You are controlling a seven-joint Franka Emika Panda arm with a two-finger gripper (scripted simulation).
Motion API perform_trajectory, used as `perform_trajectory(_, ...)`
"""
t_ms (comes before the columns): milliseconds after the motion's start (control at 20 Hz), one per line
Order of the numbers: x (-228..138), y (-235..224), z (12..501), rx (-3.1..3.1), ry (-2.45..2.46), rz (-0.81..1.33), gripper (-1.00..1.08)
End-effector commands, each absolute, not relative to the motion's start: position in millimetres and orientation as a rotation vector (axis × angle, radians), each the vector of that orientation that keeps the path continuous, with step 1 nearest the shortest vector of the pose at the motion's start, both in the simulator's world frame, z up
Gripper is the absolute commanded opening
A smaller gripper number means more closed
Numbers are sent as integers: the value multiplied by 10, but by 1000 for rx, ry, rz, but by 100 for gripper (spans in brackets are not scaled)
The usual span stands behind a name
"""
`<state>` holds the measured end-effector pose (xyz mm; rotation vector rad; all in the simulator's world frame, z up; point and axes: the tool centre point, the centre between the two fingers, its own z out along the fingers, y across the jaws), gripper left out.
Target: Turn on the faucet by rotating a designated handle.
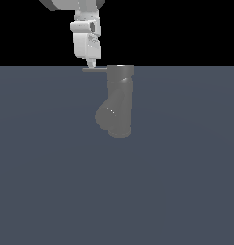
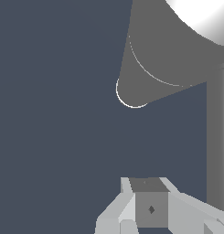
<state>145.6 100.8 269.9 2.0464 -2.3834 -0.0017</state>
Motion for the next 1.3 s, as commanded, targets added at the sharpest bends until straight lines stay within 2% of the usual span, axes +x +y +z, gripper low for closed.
perform_trajectory(0, 1460, 1006, 2700, 2044, -2386, 0, -100)
perform_trajectory(1250, 949, 1059, 2697, 2046, -2384, -1, -100)
